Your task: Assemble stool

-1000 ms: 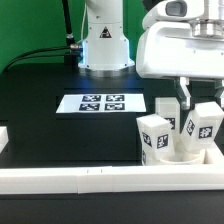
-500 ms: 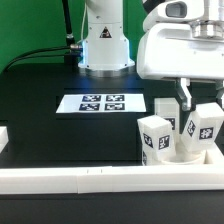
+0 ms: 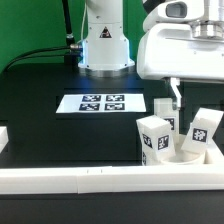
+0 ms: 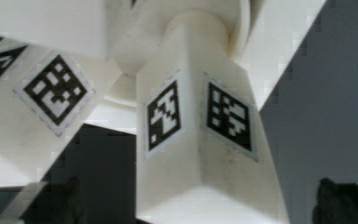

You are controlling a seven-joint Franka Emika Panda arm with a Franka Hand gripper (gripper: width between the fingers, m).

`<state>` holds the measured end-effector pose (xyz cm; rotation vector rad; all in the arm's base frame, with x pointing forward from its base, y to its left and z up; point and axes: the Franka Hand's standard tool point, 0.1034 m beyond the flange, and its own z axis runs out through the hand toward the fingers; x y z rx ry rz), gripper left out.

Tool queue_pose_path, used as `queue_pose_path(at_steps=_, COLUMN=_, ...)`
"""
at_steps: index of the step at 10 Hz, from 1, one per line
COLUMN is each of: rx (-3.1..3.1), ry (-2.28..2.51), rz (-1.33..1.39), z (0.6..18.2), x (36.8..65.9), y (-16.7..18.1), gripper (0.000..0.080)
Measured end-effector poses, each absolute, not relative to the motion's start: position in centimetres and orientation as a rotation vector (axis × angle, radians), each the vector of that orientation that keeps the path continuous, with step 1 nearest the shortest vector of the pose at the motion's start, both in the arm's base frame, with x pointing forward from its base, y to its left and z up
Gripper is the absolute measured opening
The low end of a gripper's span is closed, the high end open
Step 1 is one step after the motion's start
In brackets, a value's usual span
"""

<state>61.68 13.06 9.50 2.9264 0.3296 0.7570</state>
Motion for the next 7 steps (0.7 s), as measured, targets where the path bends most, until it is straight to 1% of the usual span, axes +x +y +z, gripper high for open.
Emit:
queue_pose_path(at_steps=6, rx=2.926, ry=0.340, rz=0.738, z=9.6, x=61.7, y=12.9, gripper=0.0649)
queue_pose_path(at_steps=7, rx=2.945, ry=0.333, rz=0.675, z=10.8, x=62.0, y=12.5, gripper=0.0649)
